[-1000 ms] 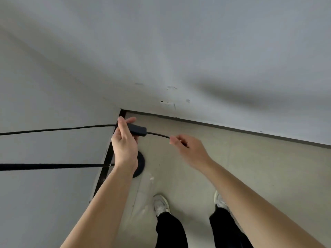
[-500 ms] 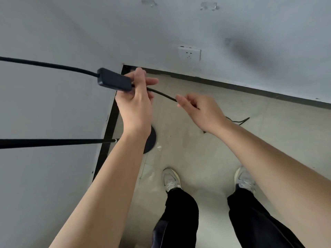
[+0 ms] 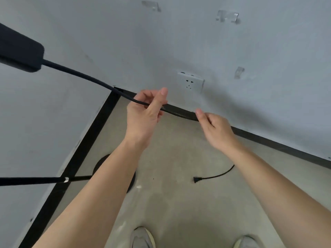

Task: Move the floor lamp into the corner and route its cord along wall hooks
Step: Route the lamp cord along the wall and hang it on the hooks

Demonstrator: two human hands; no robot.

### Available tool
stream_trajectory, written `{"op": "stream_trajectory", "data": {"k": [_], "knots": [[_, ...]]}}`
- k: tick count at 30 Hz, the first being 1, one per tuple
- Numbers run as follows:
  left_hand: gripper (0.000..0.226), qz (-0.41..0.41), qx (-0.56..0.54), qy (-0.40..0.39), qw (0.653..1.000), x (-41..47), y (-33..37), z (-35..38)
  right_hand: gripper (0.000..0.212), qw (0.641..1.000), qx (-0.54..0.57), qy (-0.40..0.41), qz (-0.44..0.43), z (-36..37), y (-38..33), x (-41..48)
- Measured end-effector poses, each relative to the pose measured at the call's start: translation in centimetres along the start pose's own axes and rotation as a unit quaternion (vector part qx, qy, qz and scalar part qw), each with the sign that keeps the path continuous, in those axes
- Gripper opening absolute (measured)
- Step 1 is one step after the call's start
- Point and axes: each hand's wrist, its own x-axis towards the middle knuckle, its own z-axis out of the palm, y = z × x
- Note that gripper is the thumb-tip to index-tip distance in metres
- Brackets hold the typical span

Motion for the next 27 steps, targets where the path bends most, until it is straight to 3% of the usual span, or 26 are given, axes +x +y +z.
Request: {"op": "stream_trajectory", "data": {"k": [8, 13, 18, 21, 24, 27], "knots": [[0.006, 0.071, -0.075, -0.060, 0.993, 5.3, -1.9, 0.9, 0.062, 0.989, 0.044, 0.057, -0.129, 0.3, -4.3, 8.5], [0.005, 0.098, -0.212, 0.000, 0.972, 8.4, 0.2, 0.2, 0.044, 0.981, 0.064, 0.050, -0.176, -0.2, -4.8, 8.6], [0.005, 0.043, -0.339, 0.033, 0.939, 8.9, 3.5, 0.2, 0.024, 0.987, 0.077, 0.026, -0.140, -1.0, -4.2, 5.8], [0.011, 0.011, -0.312, 0.008, 0.950, 9.1, 3.9, 0.9, 0.025, 0.986, 0.053, 0.043, -0.150, -1.9, -5.8, 5.6], [0.017, -0.011, -0.201, -0.064, 0.977, 9.0, 3.3, 1.5, 0.027, 0.979, 0.032, 0.058, -0.192, -2.5, -8.6, 6.6], [0.014, 0.000, -0.185, -0.095, 0.978, 8.9, 3.3, 1.4, 0.026, 0.975, 0.039, 0.065, -0.207, -2.6, -10.6, 7.5]]}}
